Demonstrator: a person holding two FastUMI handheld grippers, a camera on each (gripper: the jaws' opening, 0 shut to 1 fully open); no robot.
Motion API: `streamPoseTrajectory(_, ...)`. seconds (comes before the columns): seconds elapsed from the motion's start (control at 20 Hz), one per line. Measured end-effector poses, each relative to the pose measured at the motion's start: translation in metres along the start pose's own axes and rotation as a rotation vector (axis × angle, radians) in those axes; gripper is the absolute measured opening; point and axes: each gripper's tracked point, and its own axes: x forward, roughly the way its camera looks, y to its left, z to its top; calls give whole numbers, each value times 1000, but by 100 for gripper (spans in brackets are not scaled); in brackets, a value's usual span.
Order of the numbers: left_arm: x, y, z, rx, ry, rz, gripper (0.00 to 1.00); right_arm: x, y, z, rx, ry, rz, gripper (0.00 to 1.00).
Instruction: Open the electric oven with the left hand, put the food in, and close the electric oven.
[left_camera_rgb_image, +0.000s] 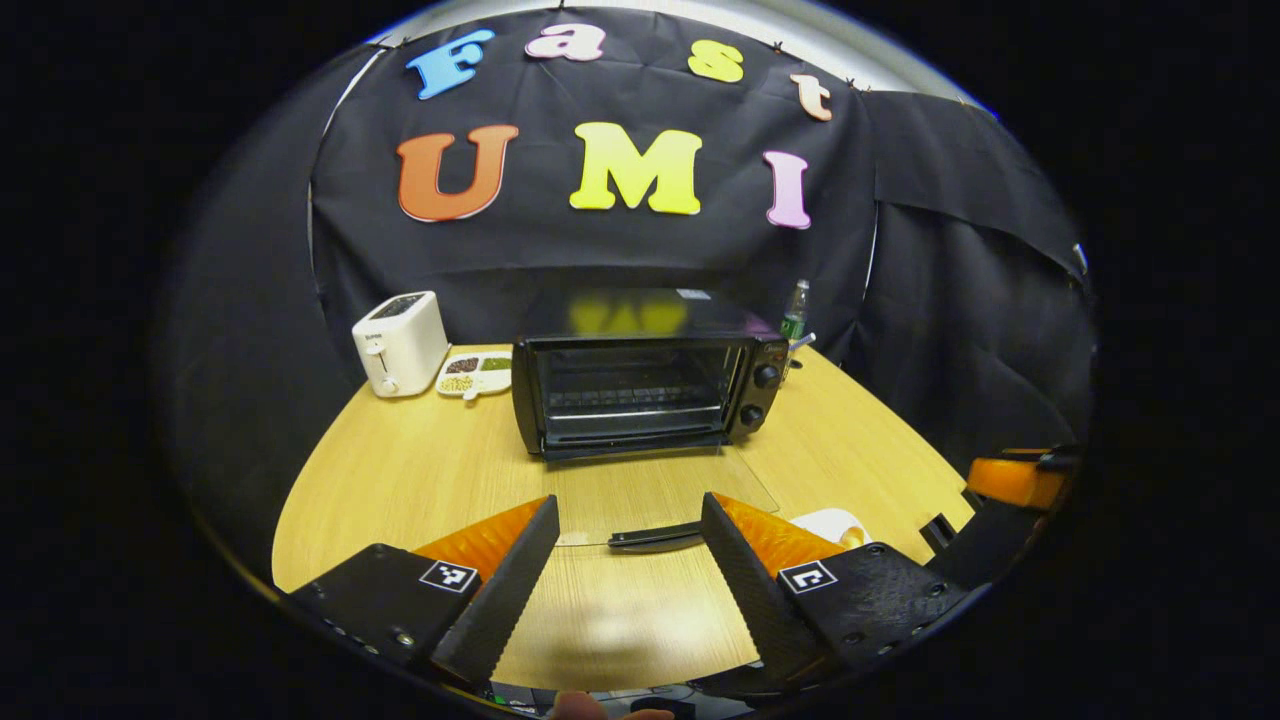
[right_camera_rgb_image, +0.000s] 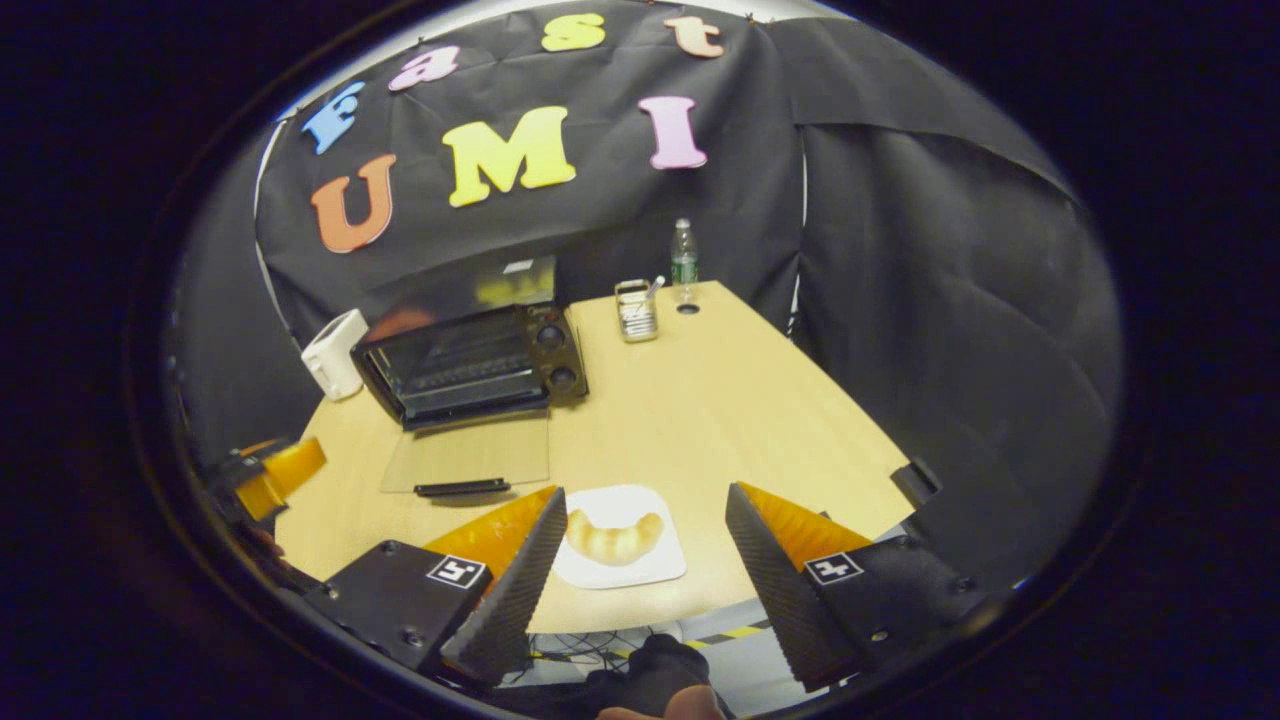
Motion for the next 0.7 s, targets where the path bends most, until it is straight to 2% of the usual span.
streamPoseTrajectory(0.1, -15, 1, 19, -6, -20, 2, 94, 18, 7, -16, 19, 41, 23, 98)
streamPoseTrajectory(0.3, -39, 10, 29, -5, -25, 23, 94, 57, 14, -52, 56, 133, 32, 97)
streamPoseTrajectory(0.45, -54, 6, 33, -65, -3, 13, 93, 83, 17, -74, 128, 208, 57, 96)
streamPoseTrajectory(0.7, -65, 3, 43, -90, -8, 29, 93, 116, 17, -98, 217, 277, 47, 92)
